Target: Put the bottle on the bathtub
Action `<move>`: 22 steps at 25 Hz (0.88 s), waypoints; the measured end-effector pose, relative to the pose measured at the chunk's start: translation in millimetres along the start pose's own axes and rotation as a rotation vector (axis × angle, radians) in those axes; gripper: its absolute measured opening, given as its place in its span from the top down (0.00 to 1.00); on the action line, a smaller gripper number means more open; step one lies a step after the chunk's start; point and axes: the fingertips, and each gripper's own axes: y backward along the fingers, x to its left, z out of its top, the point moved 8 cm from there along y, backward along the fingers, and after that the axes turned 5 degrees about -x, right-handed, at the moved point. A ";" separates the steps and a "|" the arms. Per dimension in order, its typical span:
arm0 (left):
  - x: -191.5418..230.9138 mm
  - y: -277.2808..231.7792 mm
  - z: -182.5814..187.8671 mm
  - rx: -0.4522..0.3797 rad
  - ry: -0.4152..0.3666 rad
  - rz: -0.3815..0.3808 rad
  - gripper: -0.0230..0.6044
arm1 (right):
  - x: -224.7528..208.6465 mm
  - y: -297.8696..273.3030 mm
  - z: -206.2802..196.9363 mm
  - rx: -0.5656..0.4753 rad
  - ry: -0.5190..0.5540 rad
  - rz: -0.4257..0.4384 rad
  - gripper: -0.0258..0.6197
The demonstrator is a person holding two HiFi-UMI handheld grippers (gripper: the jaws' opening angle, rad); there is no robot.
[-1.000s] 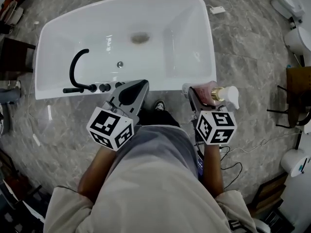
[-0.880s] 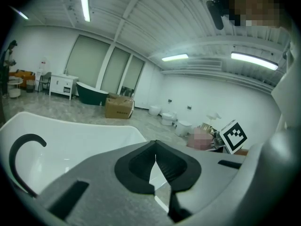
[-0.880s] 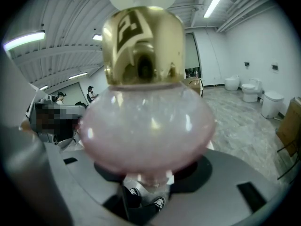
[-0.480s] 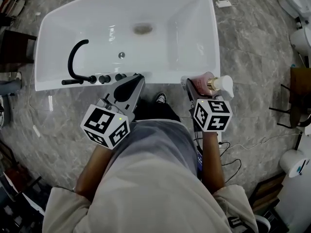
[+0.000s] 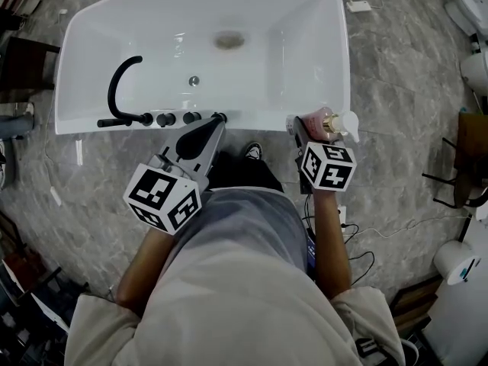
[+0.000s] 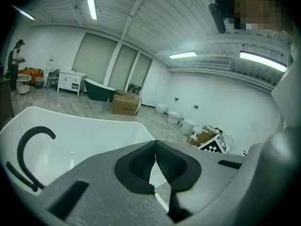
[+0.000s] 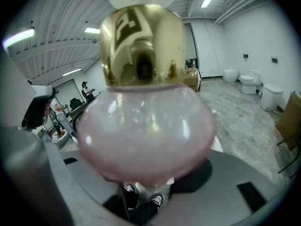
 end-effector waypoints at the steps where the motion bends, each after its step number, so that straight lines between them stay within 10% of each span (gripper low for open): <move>1: 1.1 0.5 0.4 0.001 0.002 0.004 0.95 | -1.0 -4.5 -2.4 0.005 0.005 -0.001 0.62; 22: 22.2 26.0 -7.6 0.046 0.028 0.093 0.95 | -18.4 -89.5 -64.8 0.072 0.089 0.016 0.62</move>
